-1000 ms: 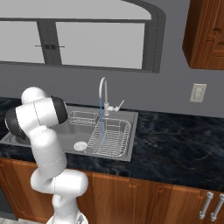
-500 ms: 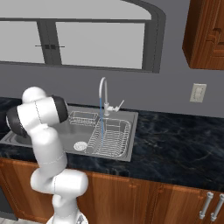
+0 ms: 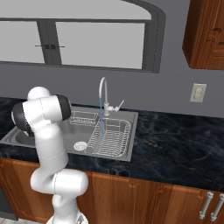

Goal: Soak the sponge with water for a few seconds and then drop it inside the sink.

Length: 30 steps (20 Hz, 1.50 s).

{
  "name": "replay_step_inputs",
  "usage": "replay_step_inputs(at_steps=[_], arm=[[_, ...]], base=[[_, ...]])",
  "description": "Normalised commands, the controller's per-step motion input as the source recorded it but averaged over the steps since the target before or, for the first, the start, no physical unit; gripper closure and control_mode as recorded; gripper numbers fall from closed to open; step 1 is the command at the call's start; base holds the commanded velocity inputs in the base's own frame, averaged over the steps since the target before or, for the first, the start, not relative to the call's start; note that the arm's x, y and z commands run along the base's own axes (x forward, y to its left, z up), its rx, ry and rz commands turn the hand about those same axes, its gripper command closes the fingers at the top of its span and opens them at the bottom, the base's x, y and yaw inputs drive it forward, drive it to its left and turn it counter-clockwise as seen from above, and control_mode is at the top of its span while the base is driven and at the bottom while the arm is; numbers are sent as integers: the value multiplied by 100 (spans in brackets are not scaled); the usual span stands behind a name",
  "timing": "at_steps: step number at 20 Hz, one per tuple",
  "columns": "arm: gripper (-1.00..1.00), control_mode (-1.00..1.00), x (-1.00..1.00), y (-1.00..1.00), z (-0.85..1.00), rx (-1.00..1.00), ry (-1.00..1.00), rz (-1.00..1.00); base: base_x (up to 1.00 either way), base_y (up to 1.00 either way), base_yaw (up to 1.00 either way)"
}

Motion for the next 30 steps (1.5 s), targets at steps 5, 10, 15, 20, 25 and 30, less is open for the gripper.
replay_step_inputs(at_steps=[5, 10, 15, 20, 25, 30], arm=[[100, -100, 0, 0, -37, 0, 0, 0], [100, -100, 8, 0, -38, 0, -1, 0], [100, -100, 22, 4, -33, 0, -2, 0], [100, -100, 23, 6, -20, 0, 0, 0], [100, -100, 26, 7, -18, 0, 0, 0], [100, -100, 35, 5, -28, 0, 0, 0]], base=[[0, 0, 0], [0, 0, 0], [0, 0, 0], [0, 0, 0], [0, 0, 0], [0, 0, 0]])
